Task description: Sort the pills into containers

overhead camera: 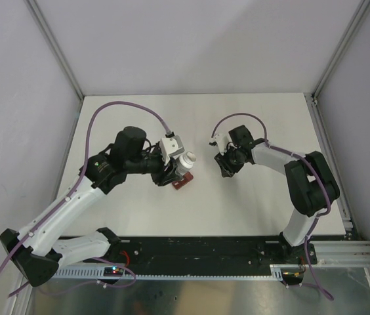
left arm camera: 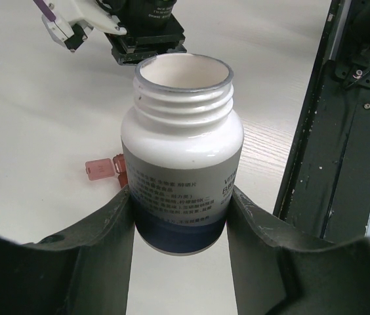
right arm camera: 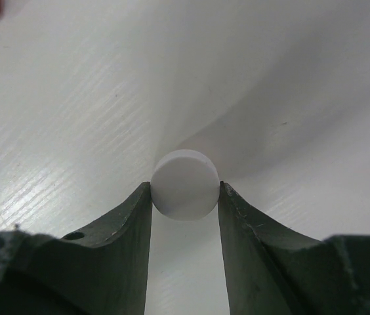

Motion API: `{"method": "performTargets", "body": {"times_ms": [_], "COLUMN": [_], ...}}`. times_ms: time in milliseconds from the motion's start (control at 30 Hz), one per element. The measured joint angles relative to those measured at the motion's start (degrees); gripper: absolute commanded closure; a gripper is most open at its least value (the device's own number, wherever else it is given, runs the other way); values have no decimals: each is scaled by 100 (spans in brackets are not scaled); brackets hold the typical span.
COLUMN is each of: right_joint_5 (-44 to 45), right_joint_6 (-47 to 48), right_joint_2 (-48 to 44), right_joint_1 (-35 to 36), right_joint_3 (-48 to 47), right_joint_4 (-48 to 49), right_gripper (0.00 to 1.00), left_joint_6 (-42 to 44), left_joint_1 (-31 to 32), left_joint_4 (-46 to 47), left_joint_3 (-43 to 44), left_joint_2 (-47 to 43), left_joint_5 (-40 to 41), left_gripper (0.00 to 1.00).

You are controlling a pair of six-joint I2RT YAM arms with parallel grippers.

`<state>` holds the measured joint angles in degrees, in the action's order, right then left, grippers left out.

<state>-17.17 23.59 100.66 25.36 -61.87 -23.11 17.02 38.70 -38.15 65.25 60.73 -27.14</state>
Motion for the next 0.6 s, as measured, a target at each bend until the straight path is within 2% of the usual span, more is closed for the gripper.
{"method": "performTargets", "body": {"times_ms": [600], "right_joint_5": [227], "right_joint_6": [-153], "right_joint_2": [103], "right_joint_1": [-15], "right_joint_3": [79], "right_joint_4": [120], "right_gripper": [48], "left_joint_6": [0], "left_joint_1": [-11], "left_joint_4": [0], "left_joint_3": [-4], "left_joint_2": [-2], "left_joint_5": [105], "left_gripper": [100]}}
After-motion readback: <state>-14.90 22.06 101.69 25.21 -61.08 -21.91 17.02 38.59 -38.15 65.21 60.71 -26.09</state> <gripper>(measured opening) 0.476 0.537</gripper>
